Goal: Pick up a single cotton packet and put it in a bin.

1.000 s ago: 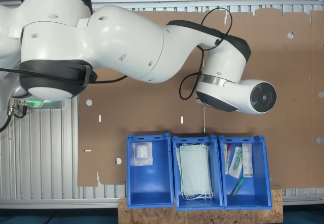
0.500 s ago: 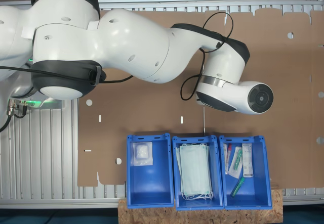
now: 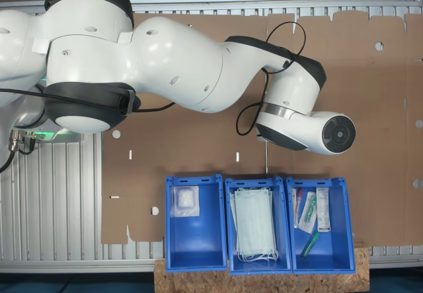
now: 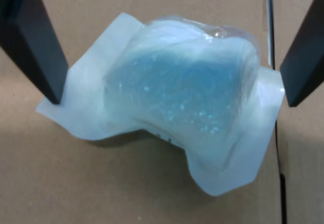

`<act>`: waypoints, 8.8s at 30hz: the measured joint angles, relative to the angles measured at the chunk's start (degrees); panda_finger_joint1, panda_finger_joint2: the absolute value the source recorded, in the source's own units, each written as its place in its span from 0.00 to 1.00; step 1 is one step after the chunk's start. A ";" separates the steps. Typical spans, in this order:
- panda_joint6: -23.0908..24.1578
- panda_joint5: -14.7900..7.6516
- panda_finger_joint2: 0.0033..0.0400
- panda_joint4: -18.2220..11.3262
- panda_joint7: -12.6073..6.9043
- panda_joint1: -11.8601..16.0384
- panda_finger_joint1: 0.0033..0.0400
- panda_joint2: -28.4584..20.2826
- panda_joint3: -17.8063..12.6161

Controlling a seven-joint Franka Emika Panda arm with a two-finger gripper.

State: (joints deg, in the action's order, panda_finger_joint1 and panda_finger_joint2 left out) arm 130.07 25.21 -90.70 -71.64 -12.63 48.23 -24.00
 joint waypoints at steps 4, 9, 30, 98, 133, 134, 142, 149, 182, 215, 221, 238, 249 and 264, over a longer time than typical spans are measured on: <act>0.11 0.02 1.00 0.00 -0.19 0.00 1.00 0.03 0.00; 0.21 0.04 1.00 0.00 -0.43 0.00 1.00 0.11 0.00; 0.30 0.08 1.00 -0.01 -1.29 0.00 1.00 0.21 0.00; 0.30 0.08 0.00 -0.01 -1.36 0.00 0.00 0.19 0.00; -1.23 0.08 0.00 -0.17 -1.36 0.00 0.00 -2.90 0.04; -1.70 0.08 0.00 -0.17 -1.36 0.00 0.00 -3.43 0.04; -6.90 0.08 0.00 -0.18 -1.36 0.00 0.00 -8.77 0.02; -11.77 -1.11 0.00 -0.18 -1.36 0.00 0.00 -14.00 -0.11; -23.80 -20.18 0.00 -18.79 -3.66 -0.04 0.00 -38.55 -6.05; -6.50 -31.90 0.00 -32.58 -10.40 2.39 0.00 -46.11 -17.87; -4.73 -32.16 0.00 -32.71 -10.88 2.51 0.00 -45.98 -18.38; -2.30 -32.33 0.00 -32.94 -12.18 2.53 0.00 -45.90 -18.47; -2.27 -32.39 0.00 -33.23 -12.54 2.59 0.00 -45.90 -19.41; -2.27 -32.42 0.00 -33.23 -12.68 2.66 0.00 -45.90 -19.83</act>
State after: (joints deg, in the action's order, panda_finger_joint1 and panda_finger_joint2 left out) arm 127.80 -7.21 -123.93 -84.32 -9.97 2.33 -43.83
